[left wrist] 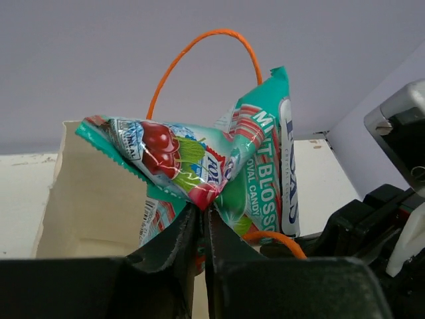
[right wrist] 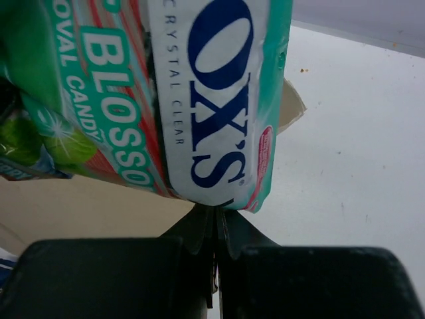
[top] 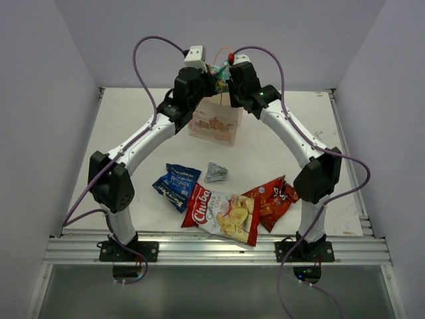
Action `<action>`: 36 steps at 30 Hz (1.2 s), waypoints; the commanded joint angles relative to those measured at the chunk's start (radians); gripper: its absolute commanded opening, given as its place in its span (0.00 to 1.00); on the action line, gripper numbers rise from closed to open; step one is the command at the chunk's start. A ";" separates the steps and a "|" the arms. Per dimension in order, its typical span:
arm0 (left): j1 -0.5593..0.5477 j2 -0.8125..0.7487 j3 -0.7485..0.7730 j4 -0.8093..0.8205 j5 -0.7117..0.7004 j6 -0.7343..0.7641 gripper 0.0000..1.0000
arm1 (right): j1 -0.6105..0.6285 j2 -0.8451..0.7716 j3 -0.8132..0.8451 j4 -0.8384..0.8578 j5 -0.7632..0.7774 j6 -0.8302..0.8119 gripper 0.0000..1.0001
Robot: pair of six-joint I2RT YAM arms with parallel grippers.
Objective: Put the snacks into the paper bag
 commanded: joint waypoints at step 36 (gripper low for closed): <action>-0.149 -0.743 -1.056 -0.370 0.515 0.057 0.94 | -0.013 -0.111 0.004 -0.029 0.046 0.007 0.00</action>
